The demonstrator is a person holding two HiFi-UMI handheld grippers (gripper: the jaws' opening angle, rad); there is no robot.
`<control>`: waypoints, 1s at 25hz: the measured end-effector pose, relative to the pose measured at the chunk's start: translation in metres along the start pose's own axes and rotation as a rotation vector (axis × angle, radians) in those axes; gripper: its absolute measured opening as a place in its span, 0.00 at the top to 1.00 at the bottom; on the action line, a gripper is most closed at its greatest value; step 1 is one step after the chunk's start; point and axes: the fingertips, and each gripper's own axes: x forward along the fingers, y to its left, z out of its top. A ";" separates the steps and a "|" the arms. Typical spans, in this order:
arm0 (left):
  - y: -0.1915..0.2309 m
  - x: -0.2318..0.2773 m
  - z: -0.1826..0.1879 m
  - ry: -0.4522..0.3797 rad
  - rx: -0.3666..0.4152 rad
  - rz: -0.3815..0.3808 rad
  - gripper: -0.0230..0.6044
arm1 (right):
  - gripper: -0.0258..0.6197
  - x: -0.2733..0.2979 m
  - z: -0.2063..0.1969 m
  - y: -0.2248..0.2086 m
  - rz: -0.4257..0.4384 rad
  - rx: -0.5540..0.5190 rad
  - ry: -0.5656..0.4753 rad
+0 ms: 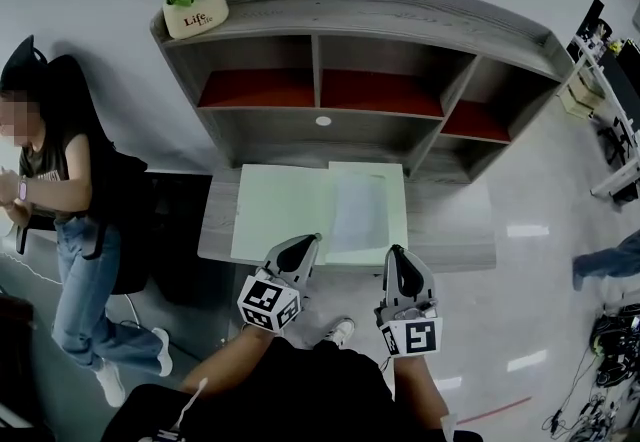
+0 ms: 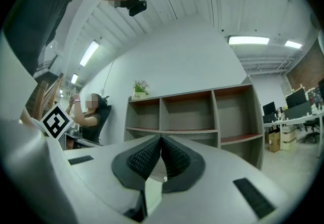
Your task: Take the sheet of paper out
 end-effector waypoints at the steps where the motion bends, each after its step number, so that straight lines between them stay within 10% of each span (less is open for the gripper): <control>1: 0.000 0.002 0.000 -0.002 0.001 0.008 0.95 | 0.92 0.001 -0.001 -0.002 0.009 0.002 0.000; 25: 0.062 0.058 0.031 -0.039 0.013 0.048 0.95 | 0.92 0.103 -0.020 -0.020 0.064 -0.045 0.041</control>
